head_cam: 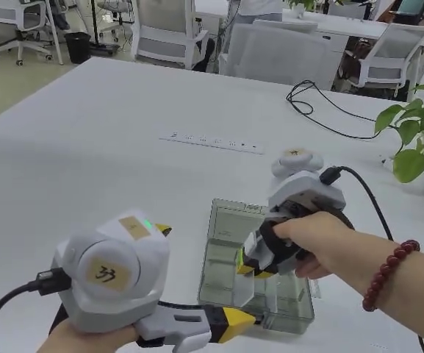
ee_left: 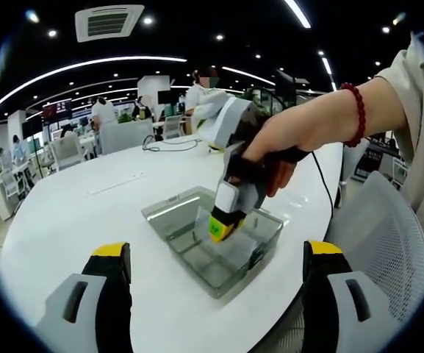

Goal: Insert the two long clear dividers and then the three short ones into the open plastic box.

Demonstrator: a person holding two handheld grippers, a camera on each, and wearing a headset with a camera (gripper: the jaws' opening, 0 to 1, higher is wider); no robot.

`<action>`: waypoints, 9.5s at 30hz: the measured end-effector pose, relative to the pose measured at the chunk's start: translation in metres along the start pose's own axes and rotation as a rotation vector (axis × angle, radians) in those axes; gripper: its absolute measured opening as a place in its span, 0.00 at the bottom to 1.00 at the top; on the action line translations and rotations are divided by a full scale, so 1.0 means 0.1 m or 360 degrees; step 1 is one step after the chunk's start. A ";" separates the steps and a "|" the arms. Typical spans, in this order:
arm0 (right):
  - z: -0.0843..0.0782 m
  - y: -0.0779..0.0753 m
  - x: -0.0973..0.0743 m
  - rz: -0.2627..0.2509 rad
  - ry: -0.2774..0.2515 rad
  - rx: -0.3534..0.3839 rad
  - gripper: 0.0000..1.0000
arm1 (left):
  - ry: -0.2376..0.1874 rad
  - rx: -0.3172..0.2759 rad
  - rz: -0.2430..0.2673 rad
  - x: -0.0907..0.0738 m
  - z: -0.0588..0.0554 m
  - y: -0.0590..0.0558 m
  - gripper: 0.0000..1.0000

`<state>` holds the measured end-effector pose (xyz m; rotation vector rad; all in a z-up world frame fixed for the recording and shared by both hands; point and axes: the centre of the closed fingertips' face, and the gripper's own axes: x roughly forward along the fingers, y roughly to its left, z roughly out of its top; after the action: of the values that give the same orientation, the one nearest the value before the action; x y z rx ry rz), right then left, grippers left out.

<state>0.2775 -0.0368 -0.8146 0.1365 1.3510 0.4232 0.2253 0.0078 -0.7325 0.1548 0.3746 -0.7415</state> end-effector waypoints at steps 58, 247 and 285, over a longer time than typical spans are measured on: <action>0.13 0.27 -0.08 0.0288 -0.0354 -0.0758 0.33 | 0.0004 -0.0025 0.0114 -0.13 0.05 0.11 0.99; -0.39 0.49 -1.01 0.0185 -0.1111 -0.2361 0.32 | -0.0149 -0.0675 -0.0281 0.01 0.25 -0.44 0.00; -0.39 0.53 -1.14 0.0477 -0.1077 -0.2124 0.26 | 0.0104 0.0426 -0.0275 0.02 0.13 -0.45 0.00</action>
<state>0.2110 -0.0365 -0.7008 -0.5877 0.1970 1.3088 0.1994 -0.0302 -0.7214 0.4033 0.3523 -0.9579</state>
